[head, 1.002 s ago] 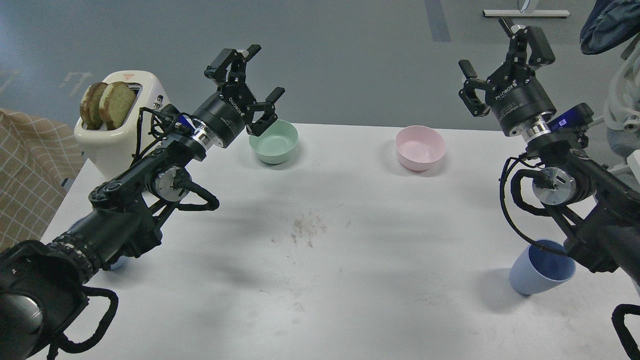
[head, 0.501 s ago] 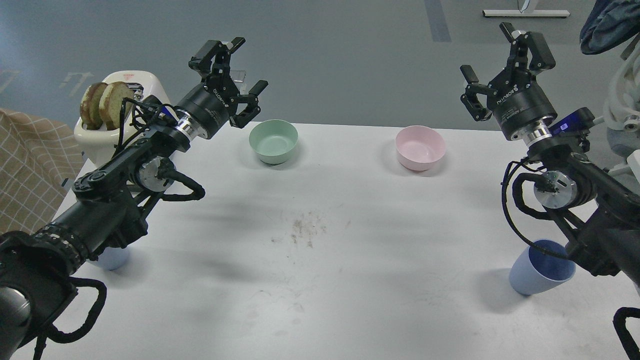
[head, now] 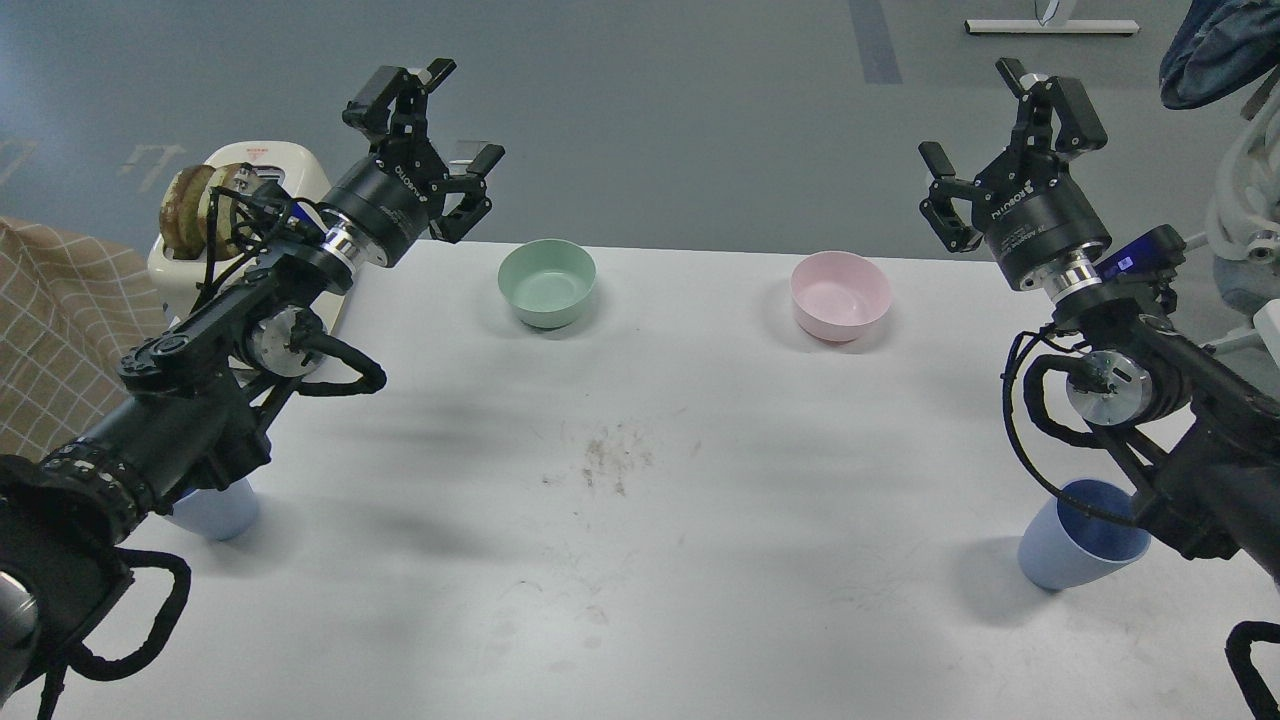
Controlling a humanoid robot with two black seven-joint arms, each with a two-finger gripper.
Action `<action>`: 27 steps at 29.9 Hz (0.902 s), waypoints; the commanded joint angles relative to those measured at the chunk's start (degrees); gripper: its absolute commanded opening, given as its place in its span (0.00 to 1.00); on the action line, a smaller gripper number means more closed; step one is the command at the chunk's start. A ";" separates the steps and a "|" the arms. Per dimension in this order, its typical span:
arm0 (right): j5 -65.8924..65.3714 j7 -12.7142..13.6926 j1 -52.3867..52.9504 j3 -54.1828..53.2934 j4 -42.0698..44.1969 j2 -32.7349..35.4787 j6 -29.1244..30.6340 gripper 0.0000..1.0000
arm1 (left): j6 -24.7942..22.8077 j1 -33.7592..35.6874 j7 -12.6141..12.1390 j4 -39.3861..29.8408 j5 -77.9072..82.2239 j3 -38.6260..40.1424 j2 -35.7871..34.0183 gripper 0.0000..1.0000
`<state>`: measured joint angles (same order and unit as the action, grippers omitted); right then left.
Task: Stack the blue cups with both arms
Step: 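Lower the left gripper down to the blue cup nearest it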
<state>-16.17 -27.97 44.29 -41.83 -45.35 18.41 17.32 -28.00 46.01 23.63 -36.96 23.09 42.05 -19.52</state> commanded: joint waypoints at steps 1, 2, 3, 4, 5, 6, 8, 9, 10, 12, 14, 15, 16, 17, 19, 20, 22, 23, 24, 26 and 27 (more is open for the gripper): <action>0.00 -0.03 0.00 0.08 0.00 -0.04 -0.01 1.00 | 0.00 0.13 0.28 -4.42 3.62 -3.37 -4.55 0.98; 0.00 -0.03 0.00 0.08 0.00 -0.04 -0.01 1.00 | 0.00 0.13 0.28 -7.22 6.50 -4.25 -7.00 0.98; 0.00 -0.03 0.00 0.08 0.00 0.04 -0.01 1.00 | 0.00 0.22 0.28 -8.81 8.27 -4.43 -8.33 0.98; 0.00 -0.03 0.00 0.08 0.00 0.04 -0.01 1.00 | 0.00 0.31 0.28 -10.39 10.20 -4.52 -9.47 0.98; 0.00 -0.03 0.00 0.08 0.00 0.04 -0.01 1.00 | 0.00 0.31 0.28 -13.02 13.97 -4.52 -11.92 0.98; 0.00 -0.03 0.00 0.08 0.00 0.04 -0.01 1.00 | 0.00 0.22 0.36 -14.35 16.00 -4.52 -13.16 0.98; 0.00 -0.03 0.00 0.08 0.00 0.13 -0.01 1.00 | 0.00 0.05 0.63 -20.14 23.81 -4.52 -19.38 0.98; 0.00 -0.03 0.09 0.08 0.00 0.13 -0.01 1.00 | 0.00 -0.04 0.80 -21.91 25.93 -4.52 -21.15 0.98; 0.00 -0.03 0.00 0.08 0.00 0.13 -0.01 1.00 | 0.00 -0.31 1.50 -24.88 29.78 -4.43 -24.74 0.98; 0.00 -0.03 0.09 0.08 0.00 0.13 -0.01 1.00 | 0.00 -0.66 2.47 -27.88 33.85 -4.52 -28.01 0.97; 0.00 -0.03 0.09 0.08 0.00 0.04 -0.01 1.00 | 0.00 -1.36 4.37 -32.97 42.44 -4.69 -34.85 0.96; 0.00 -0.03 0.09 0.08 0.00 0.04 -0.09 1.00 | 0.00 -1.71 4.37 -33.87 44.48 -4.69 -36.54 0.96; 0.00 -0.03 0.09 0.17 0.00 -0.04 -0.09 1.00 | 0.00 -2.67 4.37 -35.96 48.59 -4.69 -39.77 0.96; 0.00 -0.03 0.09 0.17 0.00 -0.04 -0.01 1.00 | 0.00 -3.29 4.37 -37.03 50.37 -4.69 -41.46 0.96; 0.00 -0.03 0.09 0.17 0.00 -0.04 -0.01 1.00 | 0.00 -5.04 4.37 -39.84 55.28 -4.69 -45.93 0.96; 0.00 -0.03 0.09 0.17 0.00 -0.04 -0.09 1.00 | 0.00 -6.10 4.37 -41.42 57.49 -4.78 -48.92 0.96; 0.00 -0.03 0.26 0.17 -0.09 -0.04 -0.09 1.00 | 0.00 -7.77 4.37 -43.36 59.43 -4.96 -53.05 0.96; 0.00 -0.03 0.35 0.17 -0.09 -0.13 -0.09 1.00 | 0.00 -9.34 4.37 -43.98 60.40 -5.39 -55.08 0.96; 0.00 -0.03 0.35 0.17 -0.09 -0.13 -0.09 1.00 | 0.00 -9.36 4.37 -43.98 60.41 -5.40 -55.10 0.96; 0.00 -0.03 0.44 0.26 -0.09 -0.22 -0.09 1.00 | 0.00 -11.55 4.37 -44.68 61.99 -7.15 -57.55 0.96; 0.00 -0.03 0.53 0.26 -0.26 -0.31 -0.09 1.00 | 1.18 -12.34 4.37 -45.12 63.04 -8.90 -58.78 0.96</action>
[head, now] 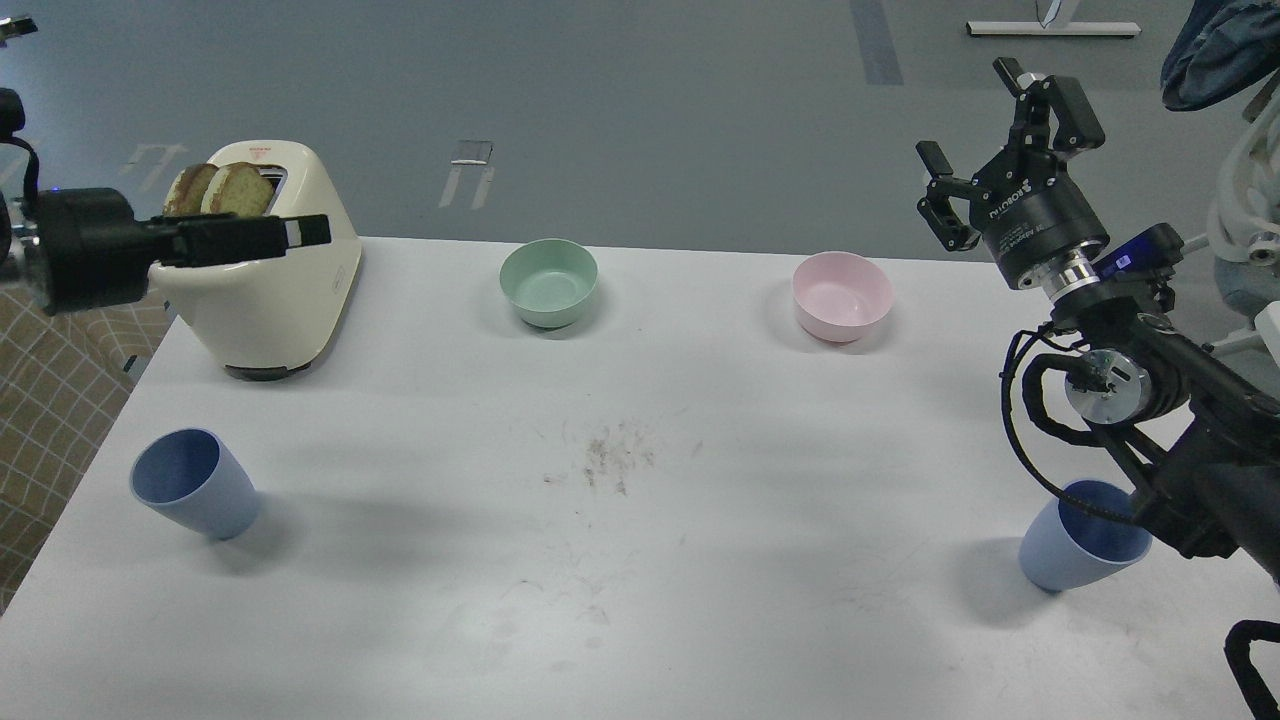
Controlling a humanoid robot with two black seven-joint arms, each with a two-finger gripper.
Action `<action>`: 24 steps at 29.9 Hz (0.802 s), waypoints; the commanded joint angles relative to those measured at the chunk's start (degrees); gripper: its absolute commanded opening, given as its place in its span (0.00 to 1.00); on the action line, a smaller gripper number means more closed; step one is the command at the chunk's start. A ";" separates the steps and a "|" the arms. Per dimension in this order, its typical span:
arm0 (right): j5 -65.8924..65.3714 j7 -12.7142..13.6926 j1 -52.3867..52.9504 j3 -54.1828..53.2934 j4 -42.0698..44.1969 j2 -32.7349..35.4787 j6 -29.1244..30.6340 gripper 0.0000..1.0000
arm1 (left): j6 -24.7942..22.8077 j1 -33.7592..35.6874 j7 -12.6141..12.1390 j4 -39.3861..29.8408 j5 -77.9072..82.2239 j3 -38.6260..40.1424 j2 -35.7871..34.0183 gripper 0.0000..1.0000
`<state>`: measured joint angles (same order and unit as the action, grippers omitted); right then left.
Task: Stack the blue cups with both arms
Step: 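Lower the left gripper down to the blue cup nearest it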
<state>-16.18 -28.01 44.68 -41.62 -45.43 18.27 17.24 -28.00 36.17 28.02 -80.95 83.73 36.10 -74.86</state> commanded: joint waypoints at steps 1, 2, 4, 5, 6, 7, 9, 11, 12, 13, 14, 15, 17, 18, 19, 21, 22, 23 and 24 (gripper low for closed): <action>0.01 0.01 0.15 0.05 -0.18 -0.25 -0.02 1.00 | 3.63 -3.03 -0.02 -1.32 3.36 -5.49 -4.32 0.96; 0.01 0.01 0.15 0.05 -0.18 -0.26 -0.02 1.00 | 5.05 -3.12 -0.02 -1.23 3.81 -7.08 -4.85 0.96; 0.01 0.01 0.15 0.14 -0.27 -0.26 -0.02 1.00 | 9.70 -3.12 -0.02 -1.23 6.09 -11.83 -6.08 0.96; 0.01 0.01 0.15 0.14 -0.36 -0.26 -0.02 1.00 | 11.37 -3.12 -0.02 -1.15 7.05 -13.24 -6.26 0.96; 0.01 0.01 0.15 0.14 -0.36 -0.17 -0.02 1.00 | 14.26 -3.12 -0.02 -0.71 9.06 -15.43 -6.44 0.96; 0.01 0.01 0.06 0.14 -0.45 -0.17 -0.02 1.00 | 16.55 -3.12 -0.02 -0.27 10.91 -17.54 -6.53 0.96; 0.09 0.01 0.06 0.14 -0.54 -0.17 -0.02 1.00 | 17.80 -3.12 -0.02 0.43 12.07 -19.48 -6.61 0.96; 0.09 0.01 0.06 0.14 -0.54 -0.17 -0.02 1.00 | 17.89 -3.12 -0.02 1.23 11.81 -20.20 -6.62 0.96; 0.09 0.01 0.06 0.14 -0.62 -0.25 -0.02 1.00 | 17.89 -3.21 -0.02 2.27 11.46 -20.46 -6.53 0.96; 0.09 0.01 0.06 0.14 -0.62 -0.26 -0.02 1.00 | 17.89 -3.21 -0.02 2.72 11.37 -20.46 -6.44 0.96; 0.09 0.01 0.06 0.14 -0.62 -0.26 -0.02 1.00 | 17.89 -3.30 -0.02 3.77 11.28 -20.55 -6.27 0.96; 0.09 0.01 0.06 0.14 -0.62 -0.34 -0.02 1.00 | 17.89 -3.56 -0.02 5.00 11.19 -21.24 -6.09 0.96; 0.09 0.01 -0.03 0.14 -0.62 -0.34 -0.02 1.00 | 17.89 -3.56 -0.02 5.97 11.19 -22.21 -5.83 0.96; 0.01 0.01 -0.12 0.14 -0.71 -0.52 -0.02 1.00 | 17.89 -3.65 -0.02 6.76 11.11 -22.91 -5.74 0.96; 0.09 0.01 -0.12 0.14 -0.71 -0.52 -0.02 1.00 | 17.89 -3.65 -0.02 7.11 11.02 -23.18 -5.65 0.95; 0.01 0.01 -0.21 0.14 -0.71 -0.69 -0.02 1.00 | 18.07 -3.65 -0.02 7.47 10.84 -24.15 -4.78 0.90; 0.01 0.01 -0.21 0.14 -0.71 -0.69 -0.02 1.00 | 18.07 -3.65 -0.02 7.56 10.75 -24.32 -4.60 0.88; 0.01 0.01 -0.21 0.14 -0.71 -0.78 -0.02 1.00 | 18.15 -3.65 -0.02 7.56 10.67 -24.41 -4.51 0.84; 0.01 0.01 -0.21 0.14 -0.71 -0.78 -0.02 1.00 | 18.16 -3.65 -0.02 7.56 10.67 -24.41 -4.42 0.82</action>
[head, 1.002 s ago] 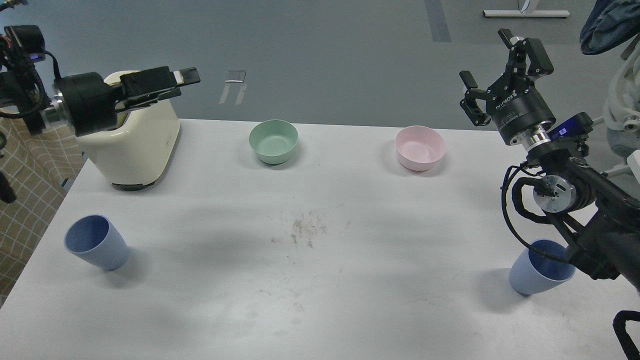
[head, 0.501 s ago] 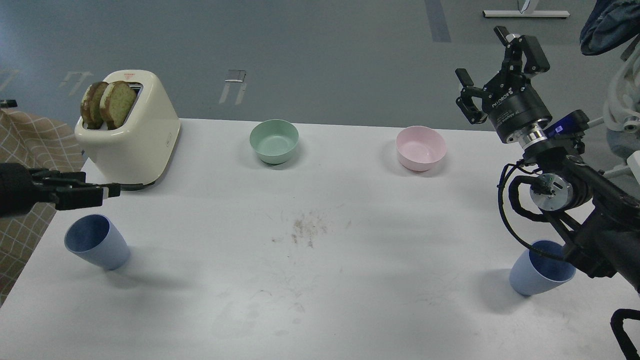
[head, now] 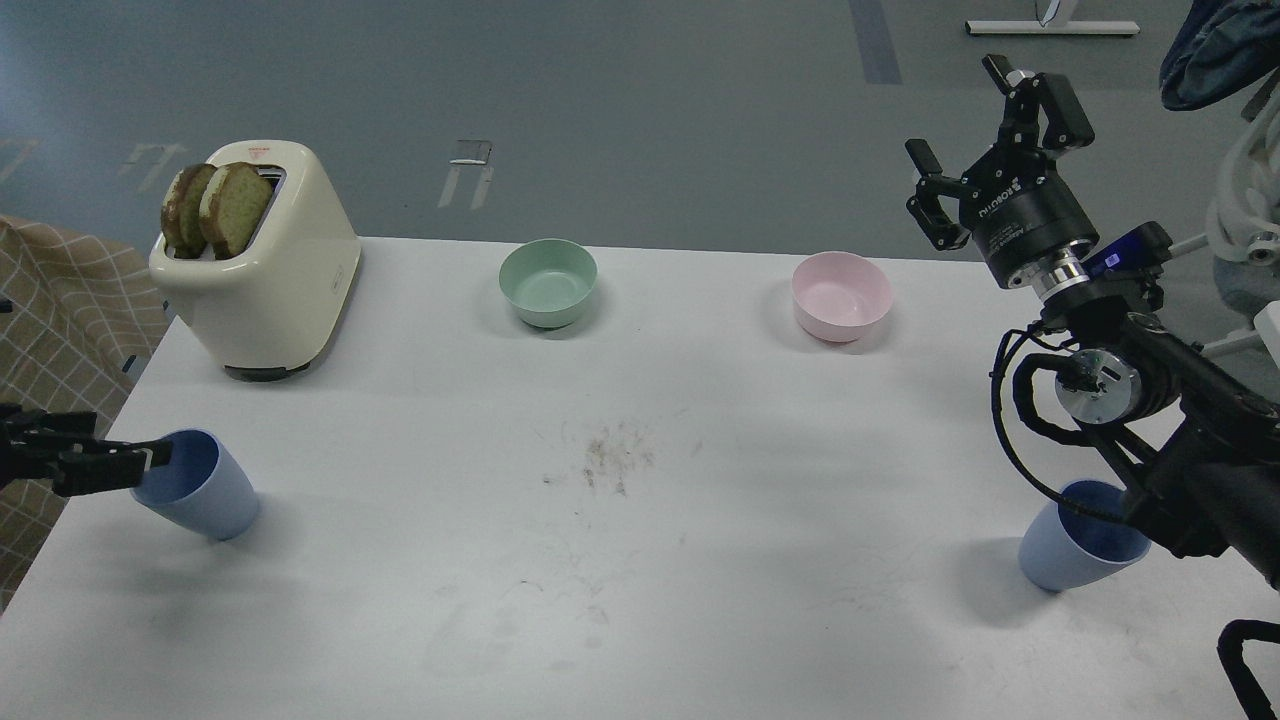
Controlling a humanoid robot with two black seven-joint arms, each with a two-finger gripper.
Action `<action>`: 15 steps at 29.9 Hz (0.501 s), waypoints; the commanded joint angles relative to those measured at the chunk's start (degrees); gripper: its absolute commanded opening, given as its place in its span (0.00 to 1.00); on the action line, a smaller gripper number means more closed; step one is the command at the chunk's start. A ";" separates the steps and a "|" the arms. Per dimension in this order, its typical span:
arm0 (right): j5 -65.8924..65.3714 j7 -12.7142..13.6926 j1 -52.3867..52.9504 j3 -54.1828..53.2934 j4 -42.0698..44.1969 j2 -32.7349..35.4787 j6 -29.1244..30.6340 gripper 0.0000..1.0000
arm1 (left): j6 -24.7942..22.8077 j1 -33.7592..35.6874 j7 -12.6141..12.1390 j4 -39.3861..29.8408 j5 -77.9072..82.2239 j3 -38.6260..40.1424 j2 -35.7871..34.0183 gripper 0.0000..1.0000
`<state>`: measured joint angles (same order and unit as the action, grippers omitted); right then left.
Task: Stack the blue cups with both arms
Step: 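Lower the left gripper down to the blue cup nearest it, then grasp the blue cup with the left gripper and lift it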
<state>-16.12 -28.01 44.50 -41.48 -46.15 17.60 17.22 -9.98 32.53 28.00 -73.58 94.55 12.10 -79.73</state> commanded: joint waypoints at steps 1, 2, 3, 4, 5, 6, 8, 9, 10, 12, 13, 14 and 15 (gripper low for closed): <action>-0.05 0.01 -0.03 0.00 0.01 -0.11 0.01 1.00 | 0.13 -0.09 0.00 0.19 -0.16 -0.50 0.46 0.81; -0.05 0.01 -0.03 0.08 0.01 -0.11 0.01 1.00 | 0.22 -0.09 0.00 0.27 -0.33 -0.50 0.81 0.81; -0.05 0.01 -0.03 0.08 0.01 -0.11 0.01 1.00 | 0.22 -0.09 0.00 0.62 -0.68 -0.50 1.07 0.79; -0.05 0.01 -0.03 0.17 0.01 -0.20 0.01 1.00 | 0.22 -0.09 0.00 0.80 -0.95 -0.50 1.16 0.78; -0.05 0.01 -0.03 0.17 0.01 -0.28 0.01 1.00 | 0.22 -0.09 0.00 1.15 -1.30 -0.50 1.60 0.77; -0.05 0.01 -0.03 0.17 0.01 -0.28 0.01 1.00 | 0.14 -0.09 0.00 1.42 -1.39 -0.50 1.77 0.76; -0.05 0.01 -0.03 0.17 -0.08 -0.20 0.01 1.00 | 0.14 -0.36 0.00 2.29 -1.30 -0.50 2.65 0.67; -0.05 0.01 -0.11 0.17 -0.08 -0.20 0.01 1.00 | 0.13 -0.71 0.00 2.65 -1.39 -0.50 2.92 0.63; -0.05 0.01 -0.11 0.09 -0.08 -0.11 0.01 1.00 | 0.22 -1.23 0.00 3.26 -1.30 -0.50 3.35 0.54; -0.05 0.01 -0.11 0.08 -0.08 -0.02 0.01 1.00 | 0.22 -1.59 0.00 3.79 -1.30 -0.50 3.97 0.38; -0.05 0.01 -0.11 0.08 -0.08 -0.02 -0.08 1.00 | 0.22 -1.76 0.00 3.88 -1.30 -0.50 4.06 0.27; -0.05 0.01 -0.11 0.08 -0.08 -0.11 0.01 1.00 | 0.22 -1.85 0.00 3.97 -1.30 -0.50 4.06 0.06; -0.05 0.01 -0.11 0.08 -0.08 -0.11 -0.08 1.00 | 0.22 -1.94 0.00 3.97 -1.21 -0.50 4.06 0.00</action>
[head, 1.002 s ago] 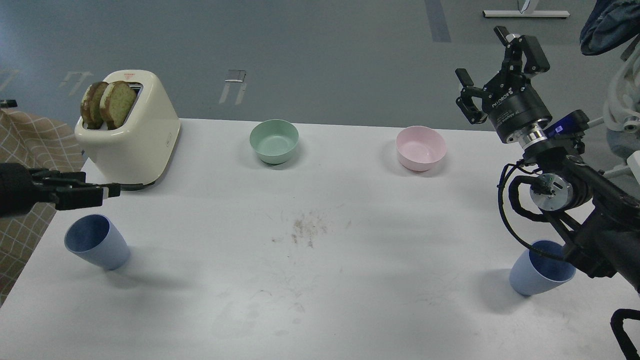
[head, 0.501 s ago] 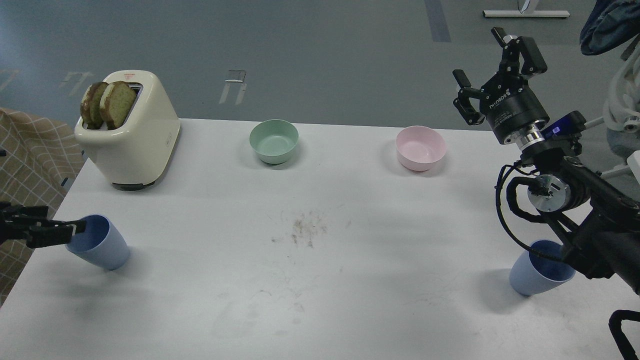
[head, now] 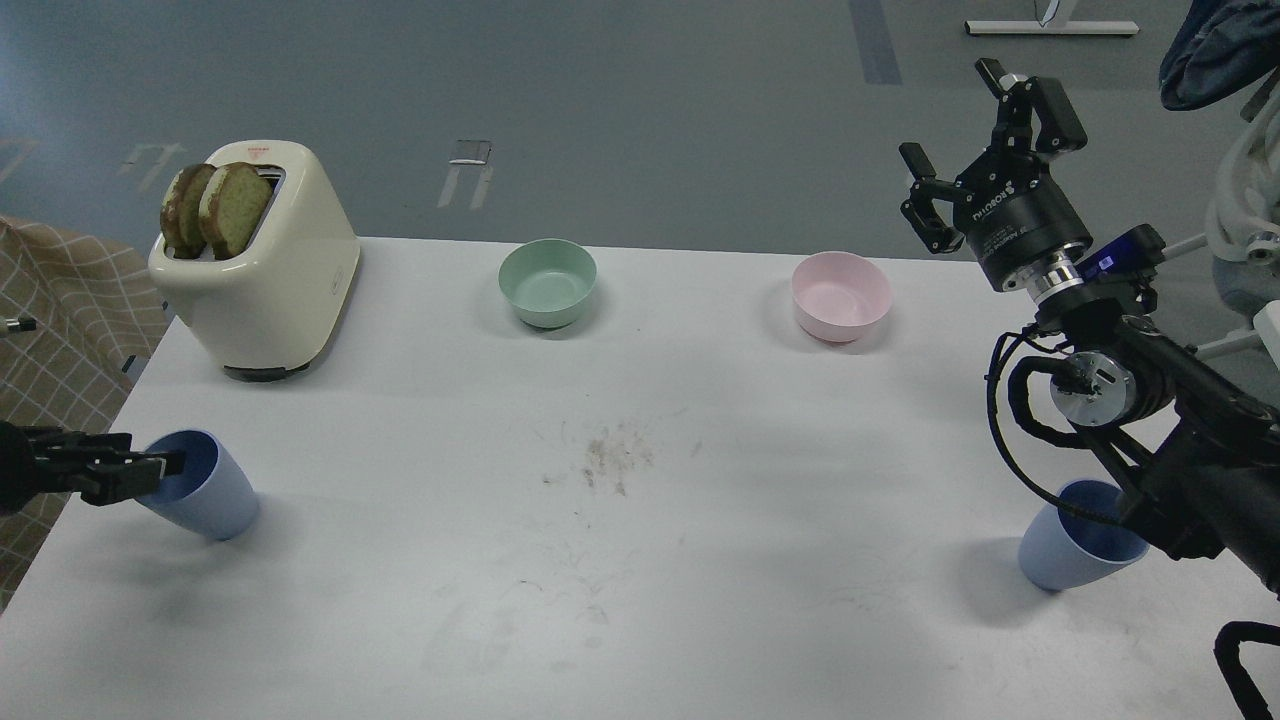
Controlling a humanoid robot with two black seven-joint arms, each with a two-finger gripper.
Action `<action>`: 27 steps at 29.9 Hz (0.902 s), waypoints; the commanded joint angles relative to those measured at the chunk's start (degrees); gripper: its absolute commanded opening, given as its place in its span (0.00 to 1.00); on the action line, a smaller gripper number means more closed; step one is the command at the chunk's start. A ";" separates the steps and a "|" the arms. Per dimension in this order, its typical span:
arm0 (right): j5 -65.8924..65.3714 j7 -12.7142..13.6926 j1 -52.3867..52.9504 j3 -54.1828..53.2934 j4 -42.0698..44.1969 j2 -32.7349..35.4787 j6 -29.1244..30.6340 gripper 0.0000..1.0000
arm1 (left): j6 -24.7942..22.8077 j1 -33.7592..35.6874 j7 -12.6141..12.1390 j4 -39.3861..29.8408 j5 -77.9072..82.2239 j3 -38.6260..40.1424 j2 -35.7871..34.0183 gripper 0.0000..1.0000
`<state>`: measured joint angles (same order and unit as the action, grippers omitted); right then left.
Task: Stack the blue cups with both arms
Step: 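Grasp the blue cup with the left gripper and lift it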
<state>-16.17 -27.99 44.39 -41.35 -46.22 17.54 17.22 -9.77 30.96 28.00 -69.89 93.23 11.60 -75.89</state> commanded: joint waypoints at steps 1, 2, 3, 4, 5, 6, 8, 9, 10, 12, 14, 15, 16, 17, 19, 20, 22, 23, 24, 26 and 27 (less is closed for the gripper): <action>0.00 -0.01 -0.01 -0.04 -0.01 -0.14 -0.08 1.00 | 0.10 -0.54 0.00 0.28 0.20 0.01 0.22 0.00; 0.00 -0.01 -0.01 -0.04 -0.01 -0.14 -0.08 1.00 | 0.10 -0.55 0.00 0.28 0.20 0.01 0.31 0.00; 0.00 -0.01 -0.01 -0.04 -0.01 -0.14 -0.08 1.00 | 0.10 -0.55 0.00 0.28 0.20 0.01 0.22 0.00; 0.00 -0.01 -0.01 -0.04 -0.01 -0.14 -0.08 1.00 | 0.10 -0.55 0.00 0.28 0.29 0.01 0.31 0.00; 0.00 -0.01 -0.01 -0.04 -0.01 -0.22 -0.08 1.00 | 0.10 -0.55 0.00 0.28 0.29 0.09 0.31 0.00; 0.00 -0.01 -0.01 -0.04 -0.01 -0.22 -0.08 1.00 | 0.19 -0.55 0.00 0.28 0.38 0.09 0.31 0.00; 0.00 -0.01 -0.01 -0.04 -0.01 -0.22 -0.08 1.00 | 0.19 -0.46 0.00 -0.06 0.64 0.44 -0.04 0.00; 0.00 -0.01 -0.01 -0.04 -0.01 -0.22 -0.08 1.00 | 0.36 -0.37 0.00 -0.33 0.73 0.62 -0.30 0.00; 0.00 -0.01 -0.01 -0.04 -0.01 -0.22 -0.08 1.00 | 1.06 -0.28 0.00 -0.77 0.73 0.71 -0.74 0.00; 0.00 -0.01 -0.01 -0.04 -0.01 -0.22 -0.08 1.00 | 2.03 -0.20 0.00 -0.94 0.90 0.80 -0.92 0.00; 0.00 -0.01 0.08 -0.13 -0.01 -0.14 -0.08 1.00 | 3.17 0.24 0.00 -1.73 1.08 0.97 -1.36 0.00; 0.00 -0.01 0.26 -0.13 -0.01 -0.14 -0.08 1.00 | 3.61 0.77 0.00 -3.39 1.08 1.06 -1.97 0.00; 0.00 -0.01 0.61 -0.13 -0.01 -0.05 -0.08 1.00 | 3.79 2.16 0.00 -5.76 1.08 1.32 -2.76 0.00; 0.00 -0.01 0.87 -0.13 0.08 -0.05 -0.08 1.00 | 3.79 3.48 0.00 -7.00 1.17 1.41 -3.29 0.00; -0.09 -0.01 1.75 -0.05 0.26 -0.05 -0.17 1.00 | 3.44 8.30 0.00 -10.24 2.39 1.41 -3.73 0.00; -0.17 -0.01 2.19 0.04 0.34 -0.05 -0.17 1.00 | 3.44 9.90 0.00 -11.22 3.01 1.33 -3.56 0.00; -0.53 -0.01 4.47 0.92 0.78 -0.05 -0.08 1.00 | 3.00 14.99 0.00 -13.07 5.64 1.24 -2.95 0.00; -0.53 -0.01 5.00 1.36 0.87 -0.05 -0.08 1.00 | 2.65 16.14 0.00 -13.07 6.35 1.24 -2.68 0.00; -0.53 -0.01 5.61 1.80 1.05 -0.05 -0.08 1.00 | 2.13 17.28 0.00 -13.07 7.14 1.24 -1.81 0.00; -0.62 -0.01 7.81 3.20 1.22 -0.05 -0.17 1.00 | -1.38 21.24 0.00 -12.99 9.77 1.15 3.19 0.00; -0.79 -0.01 9.21 4.25 1.49 -0.14 -0.17 1.00 | -4.09 24.04 0.00 -12.99 11.35 1.06 7.04 0.00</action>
<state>-16.72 -27.99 50.71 -39.10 -45.19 17.50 17.05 -8.87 49.11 27.99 -82.79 101.00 12.81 -75.94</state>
